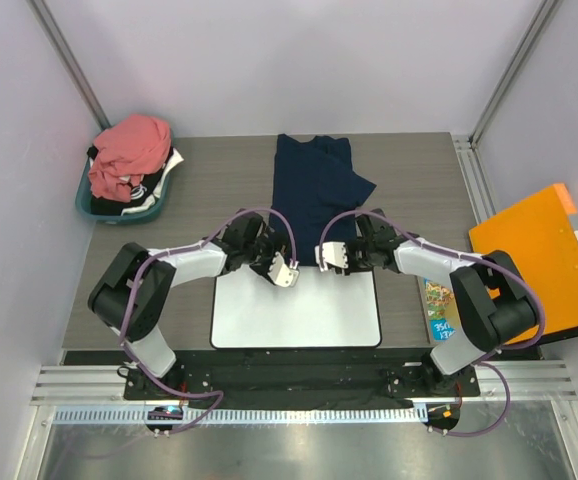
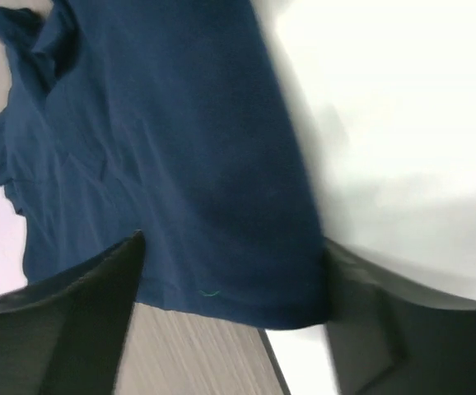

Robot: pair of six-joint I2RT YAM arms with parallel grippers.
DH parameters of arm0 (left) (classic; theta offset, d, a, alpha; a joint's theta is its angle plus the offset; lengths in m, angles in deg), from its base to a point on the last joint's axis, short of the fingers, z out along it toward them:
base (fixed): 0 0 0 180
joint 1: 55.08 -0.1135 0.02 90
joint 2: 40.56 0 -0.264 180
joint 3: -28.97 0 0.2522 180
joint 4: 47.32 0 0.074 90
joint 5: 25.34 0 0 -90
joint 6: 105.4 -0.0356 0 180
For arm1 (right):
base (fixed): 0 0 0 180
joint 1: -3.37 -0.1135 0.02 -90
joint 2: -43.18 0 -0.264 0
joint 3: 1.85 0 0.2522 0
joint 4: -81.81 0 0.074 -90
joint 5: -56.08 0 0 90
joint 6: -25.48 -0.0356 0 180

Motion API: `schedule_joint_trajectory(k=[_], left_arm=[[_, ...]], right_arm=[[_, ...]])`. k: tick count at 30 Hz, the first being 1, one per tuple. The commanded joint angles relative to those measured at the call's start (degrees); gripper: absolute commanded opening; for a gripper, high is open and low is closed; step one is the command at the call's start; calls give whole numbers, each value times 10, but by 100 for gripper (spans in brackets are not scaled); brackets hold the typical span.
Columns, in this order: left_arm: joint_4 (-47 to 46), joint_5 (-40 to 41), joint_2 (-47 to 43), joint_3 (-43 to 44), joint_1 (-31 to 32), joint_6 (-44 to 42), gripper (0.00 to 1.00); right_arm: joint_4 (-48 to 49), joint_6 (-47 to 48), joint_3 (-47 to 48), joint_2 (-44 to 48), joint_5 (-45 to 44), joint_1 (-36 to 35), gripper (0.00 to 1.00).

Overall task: Fold and stack the t-shirts
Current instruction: Fold the tshirt

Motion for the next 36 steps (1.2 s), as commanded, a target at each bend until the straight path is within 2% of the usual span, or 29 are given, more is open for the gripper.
schedule_joint_trajectory(k=[1,4,6,7,8,9,10,11,12,14,23,29,32,36], left_arm=[[53,0,12,17,0,-9,62],[75,-7,15,24,0,-15,51],[95,-7,19,29,0,-20,35],[105,-6,21,37,0,-20,25],[115,-4,19,41,0,-15,6],[133,-2,16,44,0,-7,0],[148,-2,6,57,-1,-1,0],[168,-5,-1,65,-2,6,0],[223,-16,-9,75,-3,14,0],[269,-35,-41,96,-13,21,0],[550,-111,-180,132,-19,-3,0],[713,-173,-237,164,-19,-10,0],[764,-200,-266,169,-18,-20,0],[746,-201,-305,153,-18,-5,0]], right_arm=[[6,-5,11,-33,-17,-2,29],[4,-9,23,-35,-18,-2,14],[-24,-10,43,-34,-16,-2,3],[-41,-11,54,-33,-14,-2,1],[-83,-16,65,-31,-7,-2,1],[-112,-23,93,-29,-1,-2,1],[-146,-23,109,-29,8,-2,1],[-221,-17,126,-26,18,-2,1],[-258,-3,141,-25,38,-2,1],[-347,12,178,-19,52,-2,1],[-586,64,259,40,89,-20,1],[-679,64,253,112,115,-76,1],[-728,52,265,140,148,-98,1],[-718,35,281,162,157,-108,1]])
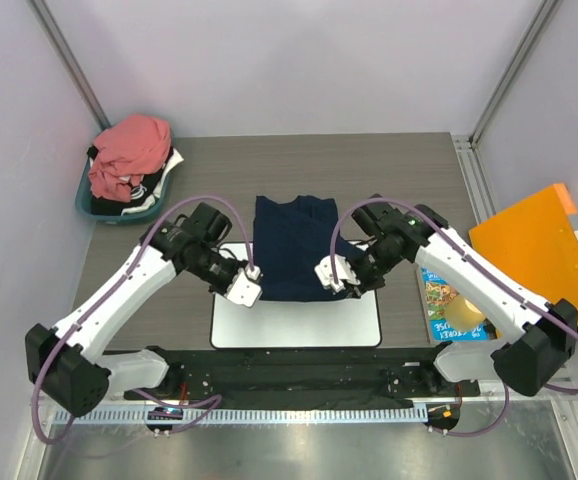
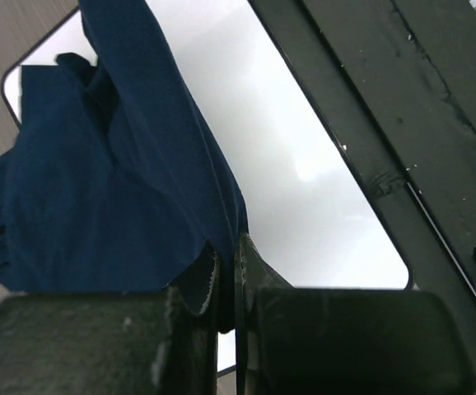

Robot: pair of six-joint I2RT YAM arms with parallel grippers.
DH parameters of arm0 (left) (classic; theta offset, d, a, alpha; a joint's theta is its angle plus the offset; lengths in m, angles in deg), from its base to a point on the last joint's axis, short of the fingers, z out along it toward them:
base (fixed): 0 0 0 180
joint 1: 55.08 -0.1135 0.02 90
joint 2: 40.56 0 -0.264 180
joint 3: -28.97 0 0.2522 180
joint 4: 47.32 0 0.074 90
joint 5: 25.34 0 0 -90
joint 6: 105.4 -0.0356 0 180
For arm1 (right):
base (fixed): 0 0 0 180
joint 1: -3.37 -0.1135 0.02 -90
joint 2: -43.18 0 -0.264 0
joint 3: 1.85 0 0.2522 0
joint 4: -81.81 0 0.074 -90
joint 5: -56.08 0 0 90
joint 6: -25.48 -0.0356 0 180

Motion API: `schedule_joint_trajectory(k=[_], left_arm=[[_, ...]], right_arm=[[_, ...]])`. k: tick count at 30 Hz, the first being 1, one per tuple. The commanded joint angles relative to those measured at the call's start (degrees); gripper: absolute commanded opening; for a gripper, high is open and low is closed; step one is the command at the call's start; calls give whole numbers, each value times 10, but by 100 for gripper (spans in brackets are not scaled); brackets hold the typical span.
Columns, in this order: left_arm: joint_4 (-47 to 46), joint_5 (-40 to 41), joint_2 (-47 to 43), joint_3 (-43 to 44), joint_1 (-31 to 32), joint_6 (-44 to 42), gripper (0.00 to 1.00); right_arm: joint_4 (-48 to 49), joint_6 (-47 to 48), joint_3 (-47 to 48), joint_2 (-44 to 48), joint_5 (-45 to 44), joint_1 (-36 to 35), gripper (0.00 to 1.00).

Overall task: Fold and stack the t-shirts
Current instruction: Fold the tshirt

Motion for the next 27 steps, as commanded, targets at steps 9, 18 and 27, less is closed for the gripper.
schedule_joint_trajectory(k=[9,18,27], left_arm=[[-111,83,-27,2,-6,79,0],[-211,122,16,18,-21,85,0],[-276,143,55,41,-42,83,0]], right_arm=[[14,-8,41,-11,-137,5,1],[100,11,120,-66,-169,47,1],[155,34,139,-102,-167,66,1]])
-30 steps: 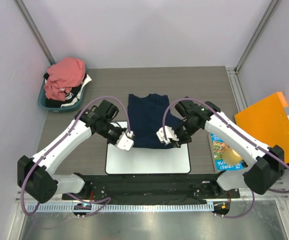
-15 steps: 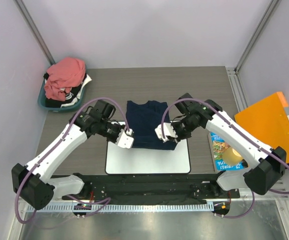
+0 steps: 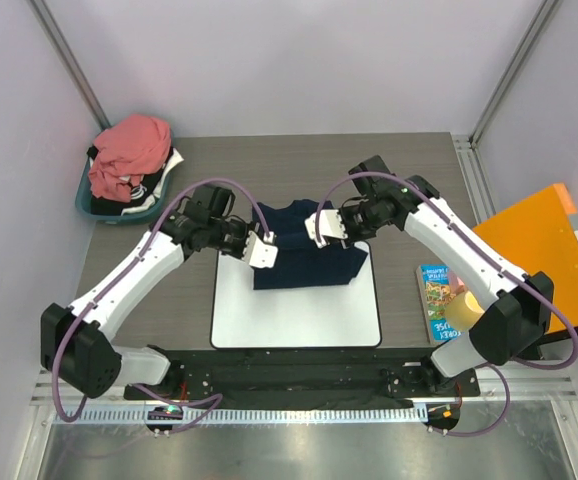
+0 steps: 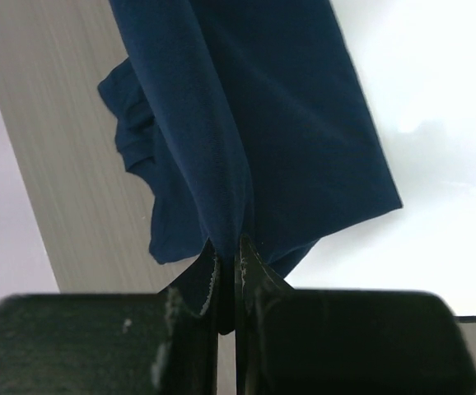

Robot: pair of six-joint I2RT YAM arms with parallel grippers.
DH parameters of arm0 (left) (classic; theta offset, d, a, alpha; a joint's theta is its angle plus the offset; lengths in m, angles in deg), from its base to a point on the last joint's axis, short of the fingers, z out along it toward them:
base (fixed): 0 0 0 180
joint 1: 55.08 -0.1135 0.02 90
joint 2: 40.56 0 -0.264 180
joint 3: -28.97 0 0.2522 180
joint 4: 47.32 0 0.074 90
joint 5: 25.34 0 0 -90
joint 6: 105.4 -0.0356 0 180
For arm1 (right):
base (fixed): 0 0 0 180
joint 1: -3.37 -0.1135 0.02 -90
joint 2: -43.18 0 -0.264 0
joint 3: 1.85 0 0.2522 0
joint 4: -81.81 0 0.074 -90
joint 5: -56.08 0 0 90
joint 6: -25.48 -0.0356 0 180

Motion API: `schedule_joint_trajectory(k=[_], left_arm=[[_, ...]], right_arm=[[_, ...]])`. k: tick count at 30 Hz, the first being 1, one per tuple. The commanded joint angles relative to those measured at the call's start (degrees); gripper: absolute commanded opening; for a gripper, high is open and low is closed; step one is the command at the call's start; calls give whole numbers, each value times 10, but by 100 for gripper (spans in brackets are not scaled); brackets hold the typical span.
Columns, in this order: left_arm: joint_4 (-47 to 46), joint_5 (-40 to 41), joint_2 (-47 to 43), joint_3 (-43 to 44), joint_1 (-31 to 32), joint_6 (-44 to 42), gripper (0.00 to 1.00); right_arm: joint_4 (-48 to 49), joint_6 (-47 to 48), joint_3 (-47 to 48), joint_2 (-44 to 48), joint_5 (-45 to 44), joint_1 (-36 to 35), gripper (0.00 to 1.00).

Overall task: Fold and stack the t-shirts
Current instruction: Fold the tshirt

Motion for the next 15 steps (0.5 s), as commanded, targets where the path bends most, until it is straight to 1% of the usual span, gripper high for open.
schedule_joint_trajectory(k=[1,5,10,11,15], left_arm=[[-49,23,17,29,-17,5,0],[-66,27,38,32,-26,0,0],[-77,30,71,33,-32,-9,1],[-77,30,76,33,-33,-12,4],[-85,34,107,38,-41,-31,11]], right_arm=[[41,15,21,-12,-17,19,1],[78,15,12,-31,-11,34,1],[160,7,-10,-51,-14,47,1],[191,3,-14,-56,-17,49,1],[242,-9,-19,-84,-18,56,1]])
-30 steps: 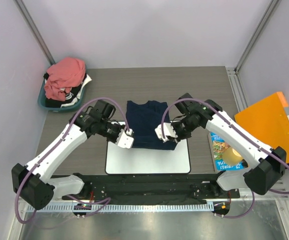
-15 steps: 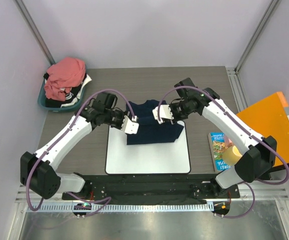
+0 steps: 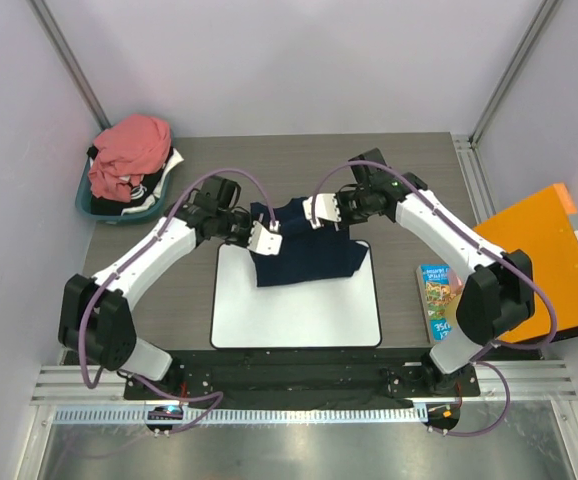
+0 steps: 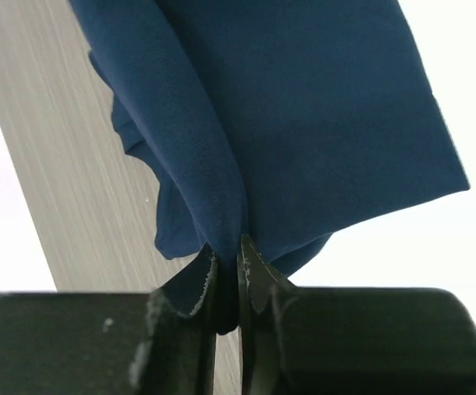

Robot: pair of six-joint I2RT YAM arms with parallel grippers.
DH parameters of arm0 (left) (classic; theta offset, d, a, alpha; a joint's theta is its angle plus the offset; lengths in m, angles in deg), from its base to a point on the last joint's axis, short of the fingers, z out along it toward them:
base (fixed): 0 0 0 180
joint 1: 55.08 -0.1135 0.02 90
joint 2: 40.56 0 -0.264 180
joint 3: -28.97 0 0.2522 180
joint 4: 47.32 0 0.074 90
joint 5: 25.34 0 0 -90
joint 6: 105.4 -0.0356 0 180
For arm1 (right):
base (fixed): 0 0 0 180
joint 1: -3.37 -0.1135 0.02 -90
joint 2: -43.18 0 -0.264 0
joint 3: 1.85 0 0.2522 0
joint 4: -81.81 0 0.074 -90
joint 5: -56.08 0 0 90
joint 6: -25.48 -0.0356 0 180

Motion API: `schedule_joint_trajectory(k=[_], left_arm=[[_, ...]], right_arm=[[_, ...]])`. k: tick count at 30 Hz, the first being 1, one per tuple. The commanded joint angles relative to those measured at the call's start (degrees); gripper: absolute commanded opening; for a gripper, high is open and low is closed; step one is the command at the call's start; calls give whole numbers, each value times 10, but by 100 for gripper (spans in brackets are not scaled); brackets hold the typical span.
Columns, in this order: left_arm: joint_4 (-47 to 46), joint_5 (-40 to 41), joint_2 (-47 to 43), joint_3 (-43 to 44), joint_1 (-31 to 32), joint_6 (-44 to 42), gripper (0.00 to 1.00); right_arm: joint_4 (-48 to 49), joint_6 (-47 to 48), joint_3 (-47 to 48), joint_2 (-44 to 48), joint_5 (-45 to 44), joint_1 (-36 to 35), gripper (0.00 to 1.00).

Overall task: Fold and stack the t-shirts
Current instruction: Fold the tshirt

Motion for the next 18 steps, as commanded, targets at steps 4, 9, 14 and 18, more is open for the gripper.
schedule_joint_trajectory(k=[4,9,14,18], left_arm=[[-34,21,68,46,-30,-20,25],[-334,139,141,-8,-42,90,53],[-599,226,200,-52,-47,119,62],[-626,233,208,-41,-46,137,61]], right_arm=[[128,-39,5,-55,-27,16,6],[366,-138,-86,-72,-86,20,36],[766,-155,-219,-109,-250,5,75],[779,-189,-180,-148,-307,2,79]])
